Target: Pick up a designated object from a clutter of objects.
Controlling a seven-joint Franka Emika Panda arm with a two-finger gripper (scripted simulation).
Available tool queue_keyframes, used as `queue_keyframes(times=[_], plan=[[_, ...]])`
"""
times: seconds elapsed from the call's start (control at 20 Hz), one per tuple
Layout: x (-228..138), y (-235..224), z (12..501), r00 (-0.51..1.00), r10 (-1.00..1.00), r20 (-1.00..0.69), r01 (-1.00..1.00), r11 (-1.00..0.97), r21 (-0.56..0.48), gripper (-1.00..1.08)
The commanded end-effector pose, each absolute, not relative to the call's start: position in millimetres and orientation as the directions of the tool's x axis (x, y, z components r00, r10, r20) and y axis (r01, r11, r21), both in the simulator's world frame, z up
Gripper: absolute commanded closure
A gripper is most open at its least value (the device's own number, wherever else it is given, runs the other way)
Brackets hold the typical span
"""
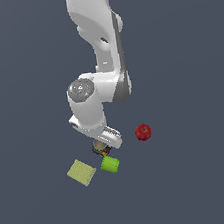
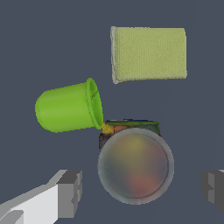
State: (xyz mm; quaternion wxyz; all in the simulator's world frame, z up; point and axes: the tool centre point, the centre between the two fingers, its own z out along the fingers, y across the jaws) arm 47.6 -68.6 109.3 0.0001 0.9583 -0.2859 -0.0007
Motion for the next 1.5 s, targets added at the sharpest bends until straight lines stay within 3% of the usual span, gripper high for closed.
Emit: queue_keyframes(times=[0.0, 0.9, 0.95, 1.45], plan=[[48, -69, 109, 0.836, -0.548, -0.001, -0.548, -0.836, 0.001, -0.92], [48, -69, 58, 0.834, -0.552, 0.0, -0.552, -0.834, 0.0, -0.92], [48, -69, 58, 0.834, -0.552, 0.0, -0.552, -0.834, 0.0, 1.08], [48, -68, 59, 0.834, -0.551, 0.0, -0.551, -0.834, -0.001, 1.08]])
